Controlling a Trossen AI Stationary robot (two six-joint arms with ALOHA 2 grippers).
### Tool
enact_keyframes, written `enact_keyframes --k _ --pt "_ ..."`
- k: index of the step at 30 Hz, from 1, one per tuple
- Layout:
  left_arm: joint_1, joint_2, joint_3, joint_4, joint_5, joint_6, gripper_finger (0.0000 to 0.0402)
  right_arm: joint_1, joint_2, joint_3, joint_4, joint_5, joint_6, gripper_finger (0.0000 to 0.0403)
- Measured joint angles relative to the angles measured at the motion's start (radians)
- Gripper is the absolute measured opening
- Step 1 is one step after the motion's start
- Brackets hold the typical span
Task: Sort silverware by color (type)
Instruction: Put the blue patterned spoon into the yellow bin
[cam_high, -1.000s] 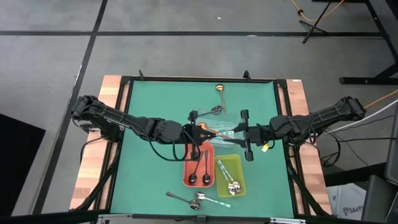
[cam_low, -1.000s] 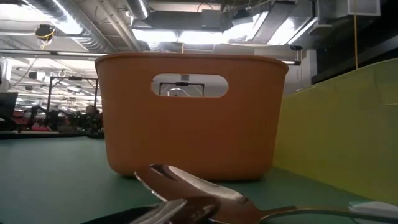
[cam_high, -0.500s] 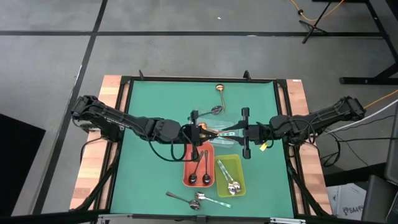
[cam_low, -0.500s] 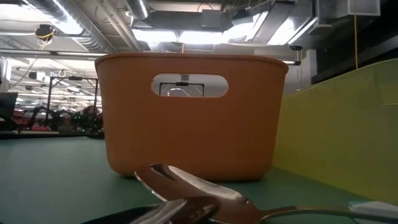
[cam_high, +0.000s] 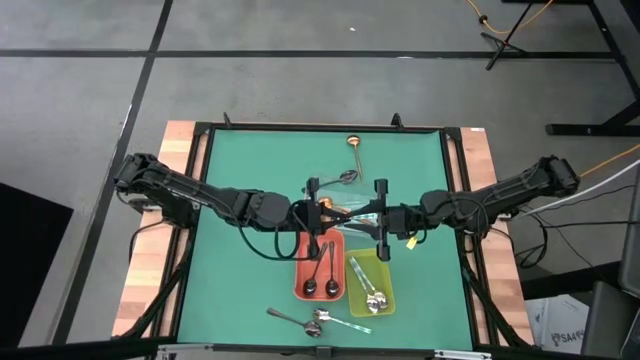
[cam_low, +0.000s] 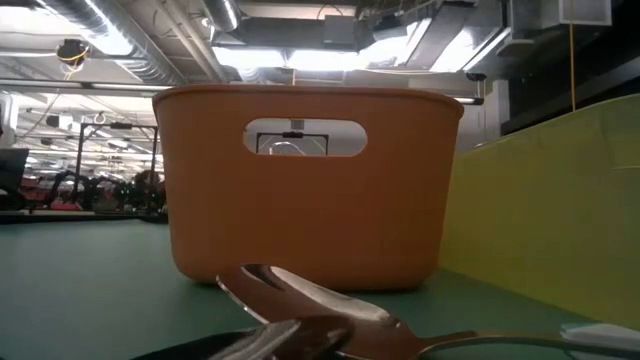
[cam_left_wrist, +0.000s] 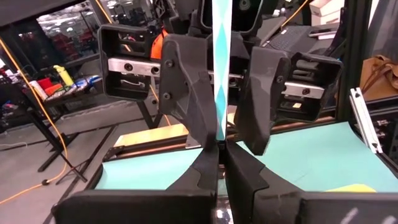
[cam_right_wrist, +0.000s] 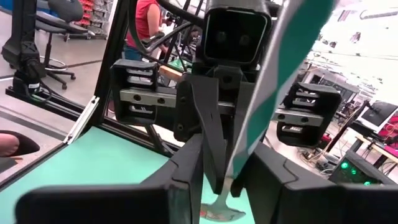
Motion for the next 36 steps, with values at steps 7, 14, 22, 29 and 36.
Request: enact_keyframes --k 7,14,22,29,36 --pt "0.000 0.000 0.000 -0.010 -0.001 0.000 0.0007 0.000 0.000 0.000 0.001 -0.002 0.000 0.0092" --pt "0.000 0.000 0.000 -0.020 -0.001 0.000 0.0007 0.000 0.000 0.000 0.001 -0.008 0.001 0.0092" --pt "0.000 0.000 0.000 -0.038 -0.002 -0.001 0.0007 0.000 0.000 0.000 0.001 -0.008 0.002 0.0091" --pt "0.000 0.000 0.000 -0.054 0.001 -0.001 0.0007 0.000 0.000 0.000 0.000 -0.007 0.002 0.0039" --pt "0.000 0.000 0.000 -0.057 0.000 0.001 0.0007 0.000 0.000 0.000 -0.007 -0.008 0.018 0.0013"
